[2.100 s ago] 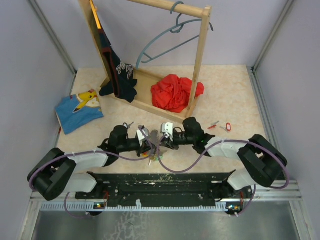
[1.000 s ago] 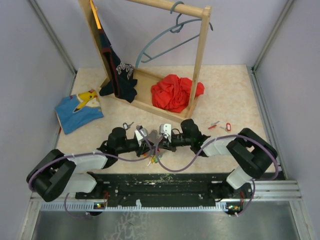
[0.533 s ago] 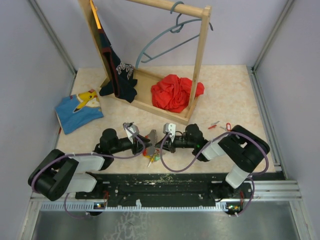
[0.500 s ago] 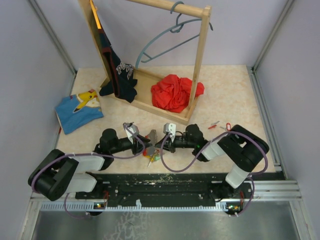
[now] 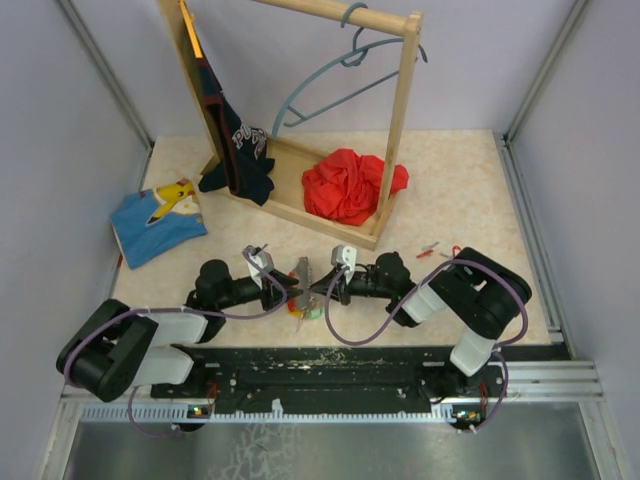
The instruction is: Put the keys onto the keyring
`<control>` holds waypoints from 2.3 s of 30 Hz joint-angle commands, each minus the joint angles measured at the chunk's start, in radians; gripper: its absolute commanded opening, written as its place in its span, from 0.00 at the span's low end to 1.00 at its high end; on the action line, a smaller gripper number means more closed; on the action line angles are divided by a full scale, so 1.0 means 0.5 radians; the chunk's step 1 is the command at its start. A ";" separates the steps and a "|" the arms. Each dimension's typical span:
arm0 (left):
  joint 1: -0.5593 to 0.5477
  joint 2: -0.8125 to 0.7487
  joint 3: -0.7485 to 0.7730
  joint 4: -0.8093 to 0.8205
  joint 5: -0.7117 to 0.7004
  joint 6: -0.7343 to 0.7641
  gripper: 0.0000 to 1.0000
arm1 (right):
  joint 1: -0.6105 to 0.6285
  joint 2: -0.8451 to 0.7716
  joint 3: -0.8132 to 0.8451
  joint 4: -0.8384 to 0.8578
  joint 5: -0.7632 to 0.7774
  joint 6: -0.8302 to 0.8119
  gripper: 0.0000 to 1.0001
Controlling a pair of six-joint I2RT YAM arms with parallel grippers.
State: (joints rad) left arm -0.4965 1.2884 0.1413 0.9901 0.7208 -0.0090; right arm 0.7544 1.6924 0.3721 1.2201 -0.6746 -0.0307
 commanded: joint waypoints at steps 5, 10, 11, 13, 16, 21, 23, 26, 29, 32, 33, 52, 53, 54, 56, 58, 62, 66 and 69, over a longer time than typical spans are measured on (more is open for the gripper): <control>0.020 0.146 0.013 0.258 0.192 -0.033 0.41 | -0.011 0.010 -0.017 0.317 -0.031 0.064 0.00; 0.020 0.193 0.015 0.344 0.206 -0.030 0.41 | -0.011 0.006 -0.025 0.332 -0.049 0.068 0.00; 0.020 0.196 0.015 0.349 0.205 -0.025 0.41 | -0.011 0.005 -0.025 0.335 -0.052 0.068 0.00; 0.020 0.202 0.012 0.366 0.213 -0.027 0.40 | -0.012 0.005 -0.028 0.336 -0.058 0.068 0.00; 0.020 0.221 0.008 0.421 0.230 -0.039 0.40 | -0.012 0.001 -0.026 0.336 -0.067 0.068 0.00; 0.020 0.252 -0.002 0.517 0.256 -0.058 0.38 | -0.011 0.002 -0.023 0.339 -0.088 0.074 0.00; 0.020 0.267 -0.001 0.539 0.269 -0.063 0.37 | -0.011 -0.001 -0.026 0.342 -0.095 0.075 0.00; 0.020 0.295 -0.003 0.578 0.278 -0.077 0.34 | -0.012 -0.003 -0.020 0.342 -0.099 0.080 0.00; 0.020 0.320 0.009 0.587 0.290 -0.080 0.31 | -0.012 -0.007 -0.019 0.345 -0.099 0.082 0.00; 0.020 0.328 0.015 0.585 0.295 -0.085 0.30 | -0.012 -0.015 -0.020 0.342 -0.096 0.083 0.00; 0.020 0.328 0.015 0.582 0.294 -0.084 0.30 | -0.012 -0.016 -0.021 0.342 -0.095 0.082 0.00; 0.020 0.181 0.017 0.410 0.239 0.009 0.00 | -0.011 -0.063 -0.061 0.267 -0.096 0.071 0.00; 0.019 0.163 0.024 0.369 0.237 0.030 0.00 | -0.010 -0.065 -0.070 0.253 -0.094 0.071 0.03; 0.020 0.143 0.031 0.321 0.236 0.053 0.00 | -0.011 -0.063 -0.079 0.234 -0.089 0.064 0.05; 0.013 0.100 0.051 0.223 0.234 0.100 0.00 | -0.012 -0.159 -0.097 0.151 -0.068 0.040 0.11; -0.009 0.057 0.070 0.107 0.202 0.169 0.00 | -0.012 -0.220 -0.109 0.039 -0.033 -0.006 0.15; -0.082 0.004 0.104 -0.067 0.138 0.281 0.00 | -0.010 -0.312 -0.089 -0.199 0.008 -0.104 0.16; -0.125 -0.003 0.133 -0.169 0.098 0.341 0.00 | -0.012 -0.357 -0.100 -0.240 0.050 -0.129 0.16; -0.162 -0.011 0.153 -0.246 0.057 0.395 0.00 | -0.011 -0.409 -0.106 -0.313 0.100 -0.186 0.17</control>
State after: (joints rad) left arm -0.5560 1.3048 0.1822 0.9276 0.7776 0.1276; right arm 0.7513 1.5436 0.3183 1.0958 -0.6556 -0.0769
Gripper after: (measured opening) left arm 0.006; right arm 0.164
